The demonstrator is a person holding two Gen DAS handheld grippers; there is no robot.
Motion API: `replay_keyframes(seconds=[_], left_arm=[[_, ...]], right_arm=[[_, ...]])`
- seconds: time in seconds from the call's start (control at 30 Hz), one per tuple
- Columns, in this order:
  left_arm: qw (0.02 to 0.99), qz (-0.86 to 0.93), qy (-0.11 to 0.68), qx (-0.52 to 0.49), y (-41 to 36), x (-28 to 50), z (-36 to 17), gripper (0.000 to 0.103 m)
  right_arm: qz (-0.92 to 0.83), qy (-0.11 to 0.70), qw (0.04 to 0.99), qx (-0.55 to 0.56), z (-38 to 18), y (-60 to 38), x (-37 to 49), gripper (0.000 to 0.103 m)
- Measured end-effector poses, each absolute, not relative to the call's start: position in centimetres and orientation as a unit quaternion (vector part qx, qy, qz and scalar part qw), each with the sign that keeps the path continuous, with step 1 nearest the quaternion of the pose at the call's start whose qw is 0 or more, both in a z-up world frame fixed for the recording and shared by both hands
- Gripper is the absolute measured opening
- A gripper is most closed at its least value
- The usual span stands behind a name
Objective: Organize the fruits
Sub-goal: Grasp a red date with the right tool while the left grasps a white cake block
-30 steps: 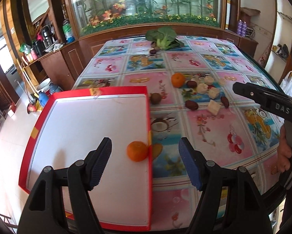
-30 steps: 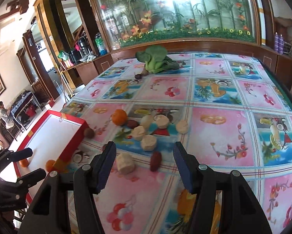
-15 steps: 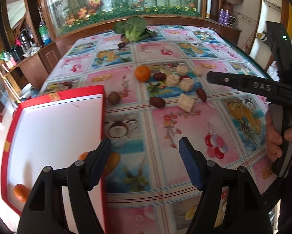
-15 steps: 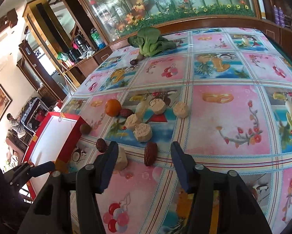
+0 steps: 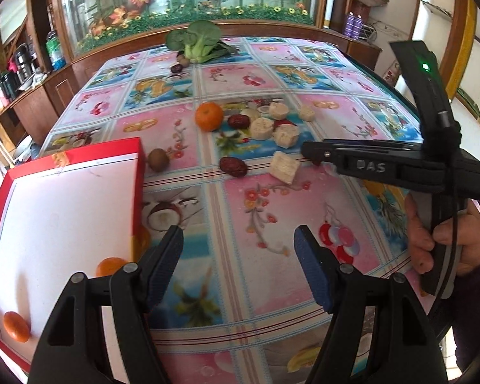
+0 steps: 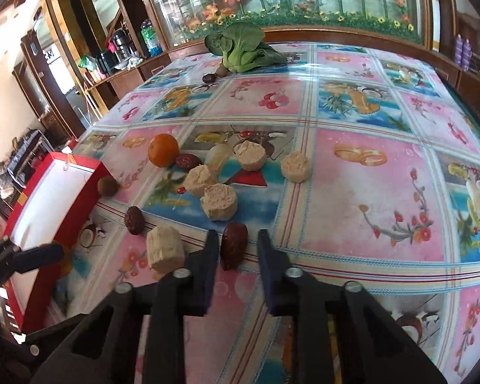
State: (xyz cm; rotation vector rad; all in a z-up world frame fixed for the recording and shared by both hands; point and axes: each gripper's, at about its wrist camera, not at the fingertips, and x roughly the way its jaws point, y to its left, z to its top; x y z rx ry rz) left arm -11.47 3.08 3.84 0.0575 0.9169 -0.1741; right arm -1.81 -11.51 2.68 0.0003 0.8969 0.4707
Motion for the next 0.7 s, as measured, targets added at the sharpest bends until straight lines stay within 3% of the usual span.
replay_keyframes(seconds=[0.4, 0.5, 0.63, 0.7], left_arm=[[0.88, -0.142, 0.447, 0.075, -1.4, -6.2, 3.8, 0.071], [0.876, -0.151, 0.449, 0.09, -2.3, -5.0, 3.2, 0.059], [0.87, -0.158, 0.455, 0.105, -2.7, -3.8, 2.3, 0.051], [0.866, -0.163, 0.462, 0.105, -2.7, -3.4, 1.9, 0.037]], right_arm=[[0.19, 0.442, 0.862, 0.162, 3.0, -17.9, 0.3, 0.014], [0.19, 0.442, 0.861, 0.166, 3.1, -17.9, 0.3, 0.014], [0.189, 0.441, 0.861, 0.17, 3.1, -17.9, 0.2, 0.014], [0.19, 0.44, 0.862, 0.169, 3.1, -17.9, 0.2, 0.014]])
